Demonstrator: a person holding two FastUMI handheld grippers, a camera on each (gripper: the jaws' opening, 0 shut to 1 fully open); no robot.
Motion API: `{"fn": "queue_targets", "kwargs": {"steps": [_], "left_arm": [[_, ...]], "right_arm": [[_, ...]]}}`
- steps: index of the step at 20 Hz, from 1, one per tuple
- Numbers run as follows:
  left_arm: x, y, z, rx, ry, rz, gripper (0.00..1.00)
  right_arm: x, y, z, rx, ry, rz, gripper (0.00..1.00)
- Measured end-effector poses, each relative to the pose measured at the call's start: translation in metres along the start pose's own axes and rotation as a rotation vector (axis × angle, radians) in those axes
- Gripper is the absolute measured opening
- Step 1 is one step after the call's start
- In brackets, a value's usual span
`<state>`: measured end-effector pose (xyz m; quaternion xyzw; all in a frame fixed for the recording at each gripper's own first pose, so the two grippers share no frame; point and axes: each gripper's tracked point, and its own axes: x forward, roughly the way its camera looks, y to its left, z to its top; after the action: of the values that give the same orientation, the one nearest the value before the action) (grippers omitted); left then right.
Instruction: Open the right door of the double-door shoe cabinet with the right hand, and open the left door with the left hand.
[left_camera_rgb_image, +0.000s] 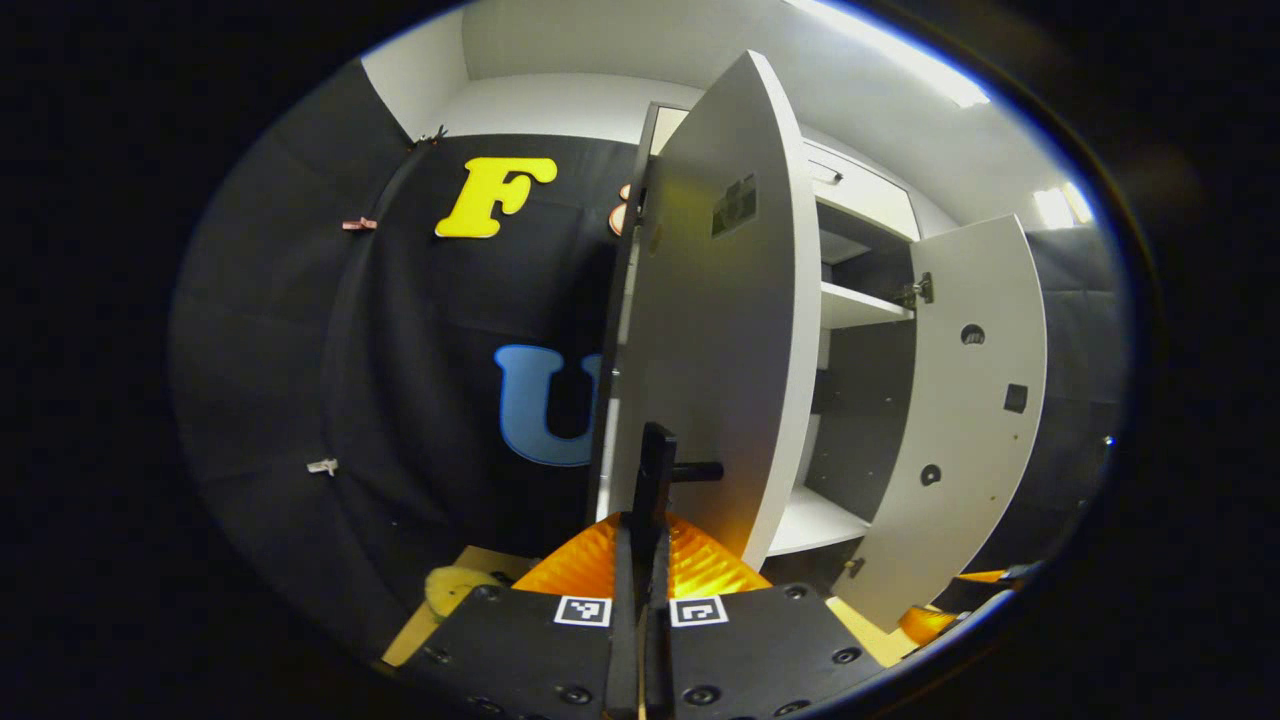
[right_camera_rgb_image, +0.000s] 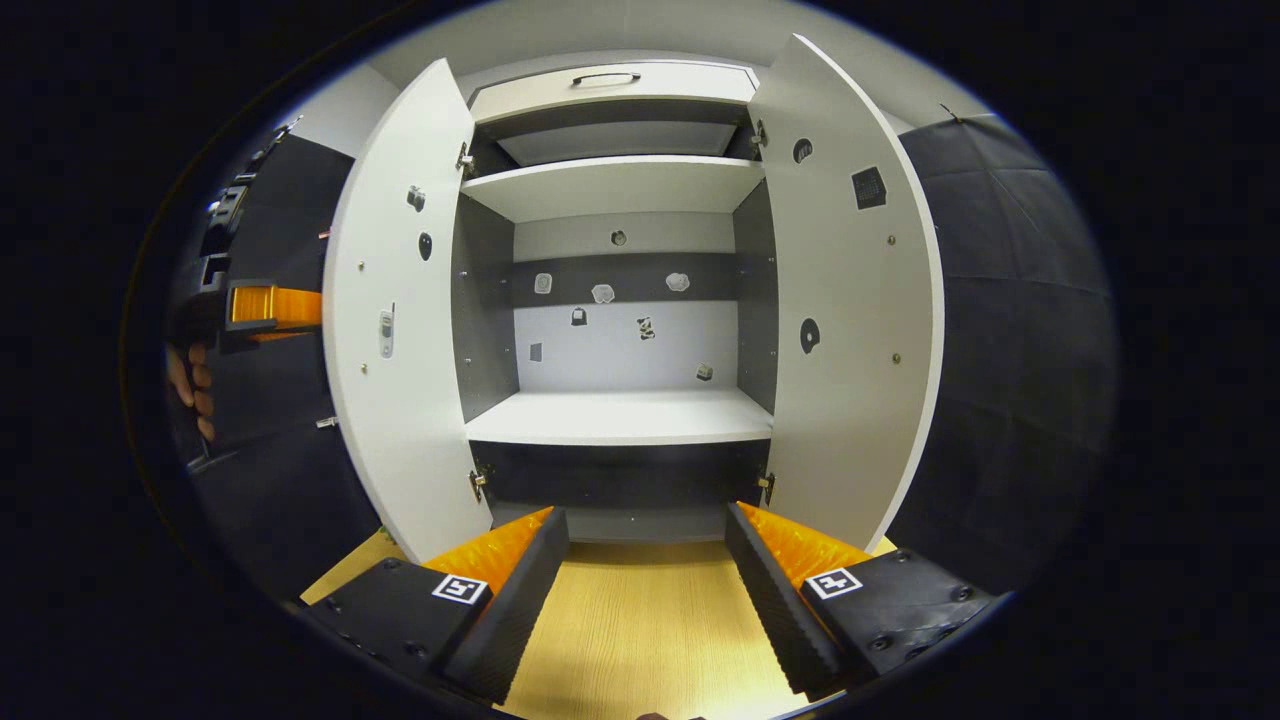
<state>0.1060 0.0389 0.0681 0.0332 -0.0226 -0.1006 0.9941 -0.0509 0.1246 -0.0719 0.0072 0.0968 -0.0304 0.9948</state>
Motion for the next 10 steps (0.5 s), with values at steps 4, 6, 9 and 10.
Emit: {"fn": "queue_targets", "kwargs": {"steps": [4, 6, 9, 10], "left_arm": [[-0.001, 0.022, 0.000, -0.061, 0.008, -0.002, 0.05], [-0.001, 0.023, -0.003, -0.046, 0.015, -0.012, 0.05], [-0.014, 0.024, -0.005, 0.012, 0.029, 0.024, 0.05], [-0.022, 0.023, -0.006, 0.001, 0.036, 0.030, 0.05]], "right_arm": [[-0.004, -0.001, 0.000, -0.007, 0.015, 0.003, 0.99], [-0.008, -0.002, 0.003, -0.014, 0.019, -0.001, 0.99], [-0.019, -0.011, 0.012, 0.002, 0.009, -0.002, 0.99], [-0.022, -0.015, 0.015, 0.008, 0.001, 0.000, 1.00]]}}
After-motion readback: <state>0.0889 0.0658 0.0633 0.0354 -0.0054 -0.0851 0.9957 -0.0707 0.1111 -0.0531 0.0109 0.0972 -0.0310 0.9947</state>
